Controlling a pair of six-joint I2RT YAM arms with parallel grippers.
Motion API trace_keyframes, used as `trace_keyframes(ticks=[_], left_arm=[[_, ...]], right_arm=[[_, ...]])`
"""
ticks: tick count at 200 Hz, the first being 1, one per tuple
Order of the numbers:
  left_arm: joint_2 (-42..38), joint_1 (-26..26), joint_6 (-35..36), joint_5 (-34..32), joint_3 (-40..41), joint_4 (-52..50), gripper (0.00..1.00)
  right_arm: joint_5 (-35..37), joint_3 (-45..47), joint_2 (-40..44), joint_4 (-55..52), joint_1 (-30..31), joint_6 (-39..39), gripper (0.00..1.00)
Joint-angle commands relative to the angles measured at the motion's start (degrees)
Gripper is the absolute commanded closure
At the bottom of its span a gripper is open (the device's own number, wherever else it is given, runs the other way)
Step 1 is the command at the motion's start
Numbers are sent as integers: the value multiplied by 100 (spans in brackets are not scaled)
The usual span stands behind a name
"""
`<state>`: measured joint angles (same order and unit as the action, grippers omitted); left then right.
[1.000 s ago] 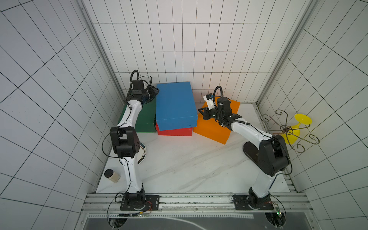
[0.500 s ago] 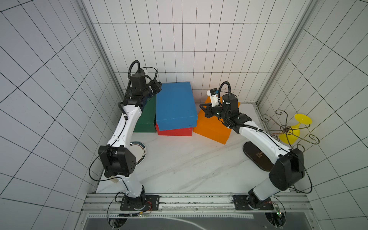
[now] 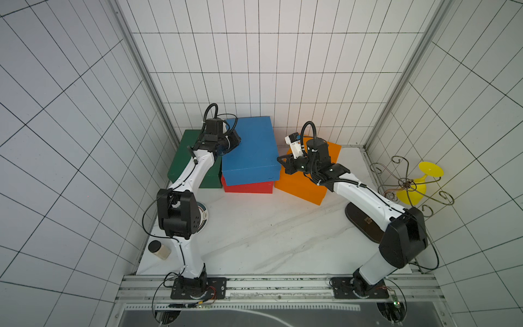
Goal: Stack the shoeboxes
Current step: Adjust the shoebox at the center of the board.
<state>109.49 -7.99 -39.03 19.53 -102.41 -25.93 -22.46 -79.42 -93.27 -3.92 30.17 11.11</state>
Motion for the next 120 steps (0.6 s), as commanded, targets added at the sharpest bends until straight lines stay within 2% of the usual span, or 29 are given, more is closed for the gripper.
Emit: trace_keyframes(ticks=[1,46,82,120], left_arm=[[63,-6,35,-30,106,75,96],[55,10,88,-106,255,77,96],[50,30,107,-108,228,88,96],[-1,45,184,2,-281,-224,96]], right_arm=[[-95,478,-103,-31,68,-1,100],[-77,793,-261,13,72,88,100],[5,682,-151,-59,75,25,100],[367,478,309,-392,52,-127,100]])
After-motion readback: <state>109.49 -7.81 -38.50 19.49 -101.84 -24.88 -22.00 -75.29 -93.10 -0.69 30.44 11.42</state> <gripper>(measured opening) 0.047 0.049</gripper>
